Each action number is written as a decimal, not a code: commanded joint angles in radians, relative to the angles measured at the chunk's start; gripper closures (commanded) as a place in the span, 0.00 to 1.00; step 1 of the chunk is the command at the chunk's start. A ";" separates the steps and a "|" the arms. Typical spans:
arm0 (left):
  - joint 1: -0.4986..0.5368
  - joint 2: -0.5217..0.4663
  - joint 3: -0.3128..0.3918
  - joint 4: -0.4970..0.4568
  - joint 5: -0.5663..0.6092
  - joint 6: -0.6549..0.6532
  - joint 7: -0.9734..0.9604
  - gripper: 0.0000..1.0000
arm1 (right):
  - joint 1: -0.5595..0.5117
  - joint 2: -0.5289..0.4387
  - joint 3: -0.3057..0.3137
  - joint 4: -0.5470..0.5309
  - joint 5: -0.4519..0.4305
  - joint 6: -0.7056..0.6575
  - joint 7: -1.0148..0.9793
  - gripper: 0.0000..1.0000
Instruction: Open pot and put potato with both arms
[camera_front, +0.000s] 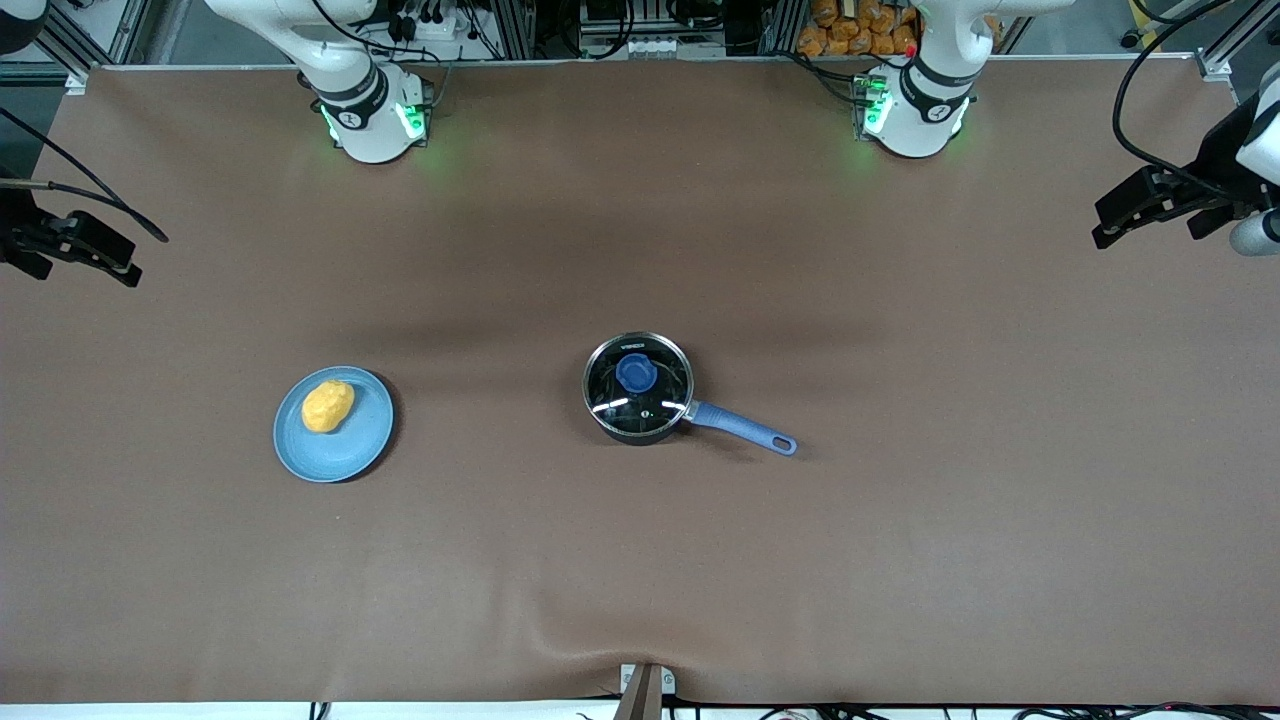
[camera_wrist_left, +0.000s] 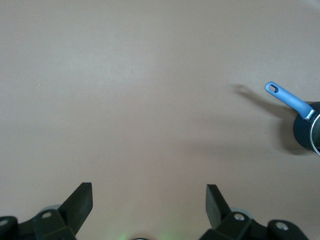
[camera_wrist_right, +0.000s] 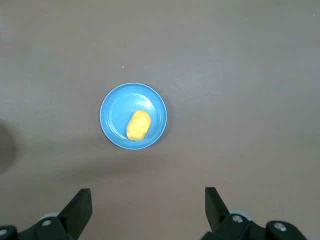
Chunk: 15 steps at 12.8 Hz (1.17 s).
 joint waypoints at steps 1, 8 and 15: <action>0.007 0.002 -0.004 0.024 0.012 -0.023 -0.007 0.00 | -0.013 -0.036 0.007 -0.034 0.018 0.014 0.001 0.00; 0.016 -0.001 -0.011 0.023 0.007 -0.023 -0.004 0.00 | -0.010 0.021 0.007 -0.075 0.018 0.095 0.001 0.00; 0.007 -0.003 -0.014 0.028 -0.020 -0.019 -0.004 0.00 | -0.013 0.292 0.009 -0.107 0.082 0.268 0.010 0.00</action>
